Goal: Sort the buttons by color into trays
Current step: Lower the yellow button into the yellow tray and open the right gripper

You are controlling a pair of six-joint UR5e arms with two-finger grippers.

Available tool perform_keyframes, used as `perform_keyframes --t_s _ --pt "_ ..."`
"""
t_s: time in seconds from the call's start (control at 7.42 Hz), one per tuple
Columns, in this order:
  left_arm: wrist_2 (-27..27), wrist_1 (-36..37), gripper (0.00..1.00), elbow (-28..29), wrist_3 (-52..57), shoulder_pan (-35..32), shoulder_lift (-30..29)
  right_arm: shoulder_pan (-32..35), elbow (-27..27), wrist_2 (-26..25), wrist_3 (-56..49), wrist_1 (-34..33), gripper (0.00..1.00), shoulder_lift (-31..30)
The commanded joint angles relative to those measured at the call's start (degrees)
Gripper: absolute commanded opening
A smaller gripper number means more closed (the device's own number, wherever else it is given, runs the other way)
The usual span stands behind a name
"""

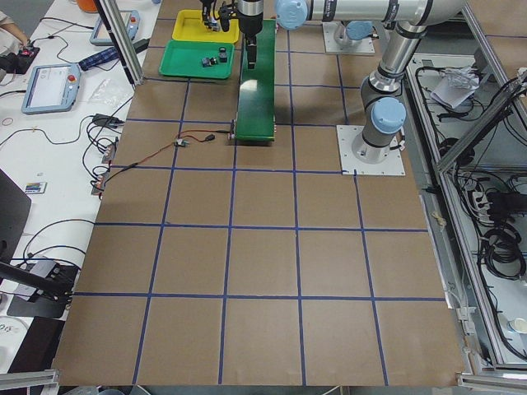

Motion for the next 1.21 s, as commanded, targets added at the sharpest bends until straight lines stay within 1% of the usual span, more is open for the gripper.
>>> perform_keyframes --t_s 0.0,0.13,0.27,0.4,0.54,0.67,0.81,0.94,1.08 --pt "0.13 -0.26 1.0 1.01 0.03 0.0 -0.96 -0.84 0.07 -0.14 -0.24 -1.55 1.0 0.38" --pt "0.04 -0.52 1.0 1.8 0.03 0.17 -1.05 -0.84 0.25 -0.14 -0.24 -1.29 1.0 -0.58" --pt "0.13 -2.7 1.0 2.07 0.03 0.17 -0.97 -0.75 0.77 0.04 -0.16 1.5 1.0 -2.42" --pt "0.13 -2.81 1.0 2.07 0.03 0.17 -1.14 -0.75 1.47 3.52 -0.07 5.44 1.0 -6.79" --pt "0.13 -2.81 1.0 1.98 0.12 0.17 -1.14 -0.66 1.91 6.16 1.15 15.31 1.0 -13.27" --pt "0.13 -2.81 1.0 1.89 0.12 0.17 -1.14 -0.23 2.18 6.28 1.25 26.72 1.0 -21.17" --pt "0.13 -2.72 1.0 1.55 0.21 0.17 -1.05 0.65 3.05 6.45 1.08 35.54 1.0 -28.29" --pt "0.13 -2.37 1.0 0.85 0.38 0.17 -1.05 1.87 4.11 6.54 0.99 38.58 1.0 -32.89" --pt "0.13 -2.28 1.0 1.19 0.38 0.17 -1.05 5.37 4.64 6.54 2.99 40.35 1.0 -34.68"
